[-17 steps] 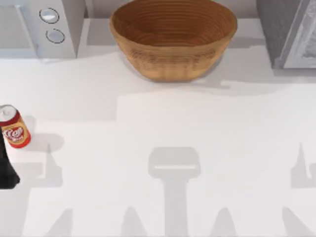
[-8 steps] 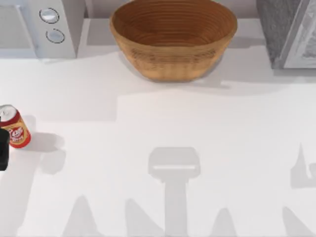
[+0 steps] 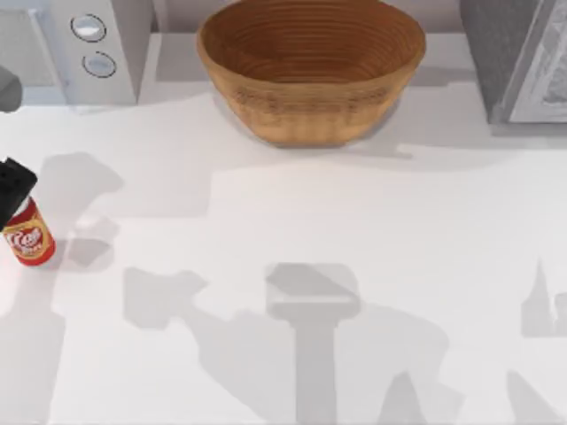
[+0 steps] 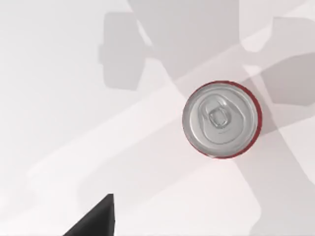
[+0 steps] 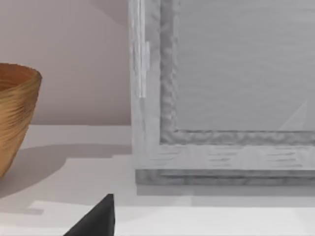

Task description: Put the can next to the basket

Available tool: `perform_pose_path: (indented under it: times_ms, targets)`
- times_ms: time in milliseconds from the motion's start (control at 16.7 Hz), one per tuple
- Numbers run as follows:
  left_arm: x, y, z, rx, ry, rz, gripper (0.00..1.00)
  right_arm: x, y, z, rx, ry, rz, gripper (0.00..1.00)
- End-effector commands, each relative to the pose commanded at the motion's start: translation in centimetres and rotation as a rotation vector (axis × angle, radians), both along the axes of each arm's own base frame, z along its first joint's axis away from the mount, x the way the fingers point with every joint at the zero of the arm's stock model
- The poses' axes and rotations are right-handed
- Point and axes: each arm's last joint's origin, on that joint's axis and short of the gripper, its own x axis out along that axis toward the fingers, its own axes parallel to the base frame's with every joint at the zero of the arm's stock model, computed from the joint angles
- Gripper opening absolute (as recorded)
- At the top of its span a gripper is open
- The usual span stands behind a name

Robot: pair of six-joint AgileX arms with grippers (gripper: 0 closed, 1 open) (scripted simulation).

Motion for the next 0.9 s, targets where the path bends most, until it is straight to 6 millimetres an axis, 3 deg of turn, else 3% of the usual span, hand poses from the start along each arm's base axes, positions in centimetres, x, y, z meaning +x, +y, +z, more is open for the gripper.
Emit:
perform_pose_path:
  times_ms: [240, 420, 600, 900]
  targets:
    - [6.2, 0.2, -2.3, 0.041, 0.269, -0.125, 1.0, 0.0, 0.0, 0.0, 0.0, 0.0, 0.0, 1.0]
    - [9.0, 0.4, -4.2, 0.049, 0.403, -0.192, 1.0, 0.0, 0.0, 0.0, 0.0, 0.0, 0.0, 1.0]
    - [10.1, 0.4, -5.1, 0.05, 0.46, -0.223, 1.0, 0.0, 0.0, 0.0, 0.0, 0.0, 0.0, 1.0]
    - [10.1, 0.3, -5.2, 0.05, 0.461, -0.226, 1.0, 0.0, 0.0, 0.0, 0.0, 0.0, 0.0, 1.0]
